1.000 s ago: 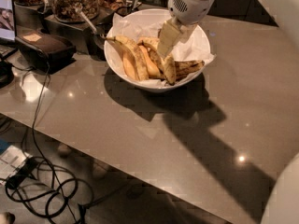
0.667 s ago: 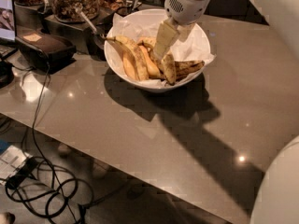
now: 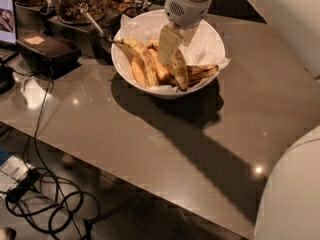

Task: Pick banana from white bowl

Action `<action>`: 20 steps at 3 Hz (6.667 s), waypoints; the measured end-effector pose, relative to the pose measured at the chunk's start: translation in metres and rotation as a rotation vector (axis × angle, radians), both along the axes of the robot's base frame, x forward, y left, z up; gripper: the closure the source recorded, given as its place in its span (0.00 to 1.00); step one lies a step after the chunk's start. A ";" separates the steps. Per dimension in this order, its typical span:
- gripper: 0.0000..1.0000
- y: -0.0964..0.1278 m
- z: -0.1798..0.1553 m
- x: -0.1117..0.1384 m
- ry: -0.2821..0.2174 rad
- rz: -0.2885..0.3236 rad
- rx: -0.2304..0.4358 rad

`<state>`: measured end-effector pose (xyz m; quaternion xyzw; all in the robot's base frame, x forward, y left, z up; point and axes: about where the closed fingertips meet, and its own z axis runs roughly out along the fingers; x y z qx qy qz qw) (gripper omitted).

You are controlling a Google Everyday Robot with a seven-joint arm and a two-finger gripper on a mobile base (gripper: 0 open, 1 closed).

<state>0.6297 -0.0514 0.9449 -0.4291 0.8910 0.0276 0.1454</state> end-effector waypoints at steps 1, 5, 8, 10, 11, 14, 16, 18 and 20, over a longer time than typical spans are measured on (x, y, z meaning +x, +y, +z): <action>0.39 -0.001 -0.004 0.002 -0.001 -0.006 -0.006; 0.59 -0.006 -0.033 0.009 0.026 -0.018 -0.043; 1.00 -0.007 -0.031 0.005 -0.002 -0.008 -0.038; 1.00 -0.013 0.001 -0.020 -0.063 0.056 -0.014; 1.00 -0.013 0.001 -0.020 -0.064 0.057 -0.013; 1.00 -0.032 0.021 -0.054 -0.056 0.081 0.196; 1.00 -0.019 0.031 -0.056 -0.070 0.114 0.214; 1.00 0.014 0.064 -0.057 -0.129 0.182 0.223; 1.00 0.021 0.085 -0.047 -0.191 0.187 0.209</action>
Offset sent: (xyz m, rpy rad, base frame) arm 0.0009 -0.0091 -0.0173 -0.0444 0.0378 -0.0272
